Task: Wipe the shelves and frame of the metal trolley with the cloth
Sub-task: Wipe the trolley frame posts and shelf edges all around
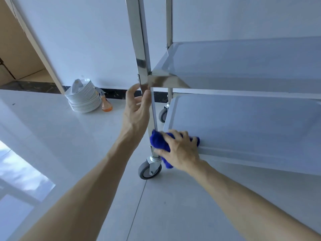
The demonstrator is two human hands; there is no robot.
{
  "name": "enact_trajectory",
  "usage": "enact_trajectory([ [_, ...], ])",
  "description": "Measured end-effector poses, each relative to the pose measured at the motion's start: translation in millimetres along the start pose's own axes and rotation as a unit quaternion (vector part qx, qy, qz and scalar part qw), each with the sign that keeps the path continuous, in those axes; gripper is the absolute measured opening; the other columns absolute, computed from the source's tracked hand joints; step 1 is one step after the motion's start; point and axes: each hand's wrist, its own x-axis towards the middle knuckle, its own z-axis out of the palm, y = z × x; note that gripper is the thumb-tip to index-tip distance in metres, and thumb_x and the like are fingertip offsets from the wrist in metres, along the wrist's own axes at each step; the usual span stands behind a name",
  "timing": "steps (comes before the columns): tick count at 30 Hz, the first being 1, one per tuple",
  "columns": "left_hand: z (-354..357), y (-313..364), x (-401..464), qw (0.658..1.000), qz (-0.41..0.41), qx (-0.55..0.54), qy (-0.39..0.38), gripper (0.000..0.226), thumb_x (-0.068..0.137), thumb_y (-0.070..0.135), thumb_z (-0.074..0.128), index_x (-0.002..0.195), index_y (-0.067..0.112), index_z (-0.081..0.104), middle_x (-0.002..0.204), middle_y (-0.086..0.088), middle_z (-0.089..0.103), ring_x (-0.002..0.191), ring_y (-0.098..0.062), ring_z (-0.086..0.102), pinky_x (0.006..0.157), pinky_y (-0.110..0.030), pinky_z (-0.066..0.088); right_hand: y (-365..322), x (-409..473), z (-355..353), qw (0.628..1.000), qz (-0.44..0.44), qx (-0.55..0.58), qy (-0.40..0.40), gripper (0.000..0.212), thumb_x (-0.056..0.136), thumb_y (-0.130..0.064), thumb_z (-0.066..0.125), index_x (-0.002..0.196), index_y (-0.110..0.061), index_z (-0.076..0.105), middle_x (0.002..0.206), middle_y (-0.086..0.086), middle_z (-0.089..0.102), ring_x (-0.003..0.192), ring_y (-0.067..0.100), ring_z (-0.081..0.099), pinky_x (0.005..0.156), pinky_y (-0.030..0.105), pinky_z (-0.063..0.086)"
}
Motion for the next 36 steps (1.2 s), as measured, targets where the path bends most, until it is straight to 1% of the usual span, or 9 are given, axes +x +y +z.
enact_trajectory([
  [4, 9.0, -6.5, -2.1, 1.0, 0.009, 0.025, -0.007, 0.034, 0.099, 0.037, 0.055, 0.128, 0.02, 0.046, 0.098, 0.016, 0.057, 0.086, 0.012, 0.056, 0.071, -0.007, 0.043, 5.9, -12.7, 29.2, 0.995, -0.031, -0.09, 0.009, 0.085, 0.084, -0.081, 0.041, 0.153, -0.033, 0.027, 0.155, 0.002, 0.03, 0.131, 0.036, 0.034, 0.099, 0.061, 0.031],
  [8, 17.8, -3.9, 1.9, 0.994, 0.04, 0.098, 0.015, 0.029, 0.094, 0.018, 0.061, 0.11, 0.017, 0.036, 0.081, 0.011, 0.047, 0.072, -0.008, 0.049, 0.063, -0.014, 0.04, 4.5, -7.3, 30.2, 0.995, -0.02, -0.092, 0.027, 0.078, 0.083, -0.065, 0.063, 0.148, -0.035, 0.03, 0.152, 0.001, 0.036, 0.129, 0.035, 0.039, 0.097, 0.058, 0.034],
  [11, 23.2, -2.9, 4.7, 0.989, 0.065, 0.128, 0.034, 0.029, 0.089, -0.001, 0.052, 0.103, 0.015, 0.032, 0.092, -0.002, 0.047, 0.083, -0.02, 0.044, 0.073, -0.028, 0.038, 8.6, -7.9, 25.3, 0.994, -0.038, -0.099, 0.015, 0.081, 0.084, -0.062, 0.066, 0.15, -0.036, 0.026, 0.152, 0.0, 0.036, 0.13, 0.034, 0.04, 0.098, 0.055, 0.036],
  [13, 25.5, -4.0, 4.7, 0.986, 0.085, 0.138, 0.033, 0.03, 0.087, -0.006, 0.049, 0.101, 0.013, 0.031, 0.096, -0.005, 0.044, 0.086, -0.021, 0.04, 0.076, -0.027, 0.033, 23.2, -13.1, 16.2, 0.991, -0.076, -0.111, 0.018, 0.084, 0.081, -0.059, 0.07, 0.151, -0.036, 0.029, 0.149, 0.0, 0.041, 0.127, 0.033, 0.045, 0.096, 0.052, 0.039],
  [19, 23.6, -11.7, 7.0, 0.984, 0.111, 0.14, 0.012, 0.029, 0.087, -0.009, 0.047, 0.098, 0.011, 0.028, 0.089, 0.0, 0.038, 0.079, -0.016, 0.036, 0.068, -0.017, 0.033, 113.8, -54.1, 3.9, 0.966, -0.139, -0.17, 0.134, 0.07, 0.077, -0.033, 0.077, 0.142, -0.025, 0.054, 0.133, 0.006, 0.061, 0.109, 0.036, 0.061, 0.083, 0.052, 0.047],
  [24, 25.8, -8.3, 4.9, 0.986, 0.105, 0.126, 0.006, 0.027, 0.087, -0.009, 0.044, 0.098, 0.01, 0.028, 0.085, 0.004, 0.035, 0.081, -0.02, 0.035, 0.073, -0.026, 0.033, 82.7, -47.3, 12.2, 0.975, -0.064, -0.179, 0.117, 0.07, 0.066, -0.031, 0.081, 0.132, -0.023, 0.061, 0.125, 0.008, 0.063, 0.104, 0.039, 0.06, 0.081, 0.051, 0.045],
  [27, 27.2, -7.5, 3.8, 0.987, 0.1, 0.127, 0.014, 0.027, 0.088, -0.009, 0.044, 0.099, 0.01, 0.028, 0.09, -0.004, 0.038, 0.084, -0.021, 0.037, 0.075, -0.029, 0.033, 31.9, -28.2, 19.8, 0.981, -0.036, -0.171, 0.08, 0.069, 0.069, -0.028, 0.079, 0.134, -0.024, 0.057, 0.127, 0.009, 0.061, 0.108, 0.04, 0.058, 0.085, 0.053, 0.046],
  [32, 22.5, -8.9, 5.0, 0.985, 0.095, 0.145, 0.008, 0.027, 0.091, -0.005, 0.048, 0.1, 0.011, 0.027, 0.098, -0.014, 0.046, 0.086, -0.023, 0.043, 0.072, -0.029, 0.038, 16.8, -15.1, 25.5, 0.983, -0.076, -0.166, 0.02, 0.093, 0.079, -0.023, 0.075, 0.155, -0.03, 0.02, 0.151, 0.008, 0.036, 0.131, 0.04, 0.04, 0.103, 0.058, 0.036],
  [36, 23.0, -11.3, 7.9, 0.983, 0.1, 0.155, 0.013, 0.028, 0.09, -0.004, 0.048, 0.1, 0.013, 0.027, 0.097, -0.014, 0.048, 0.083, -0.023, 0.043, 0.063, -0.023, 0.037, 82.5, -39.6, -1.7, 0.971, -0.15, -0.165, 0.083, 0.065, 0.085, -0.016, 0.059, 0.148, -0.027, 0.045, 0.142, 0.004, 0.055, 0.117, 0.035, 0.057, 0.092, 0.049, 0.046],
])
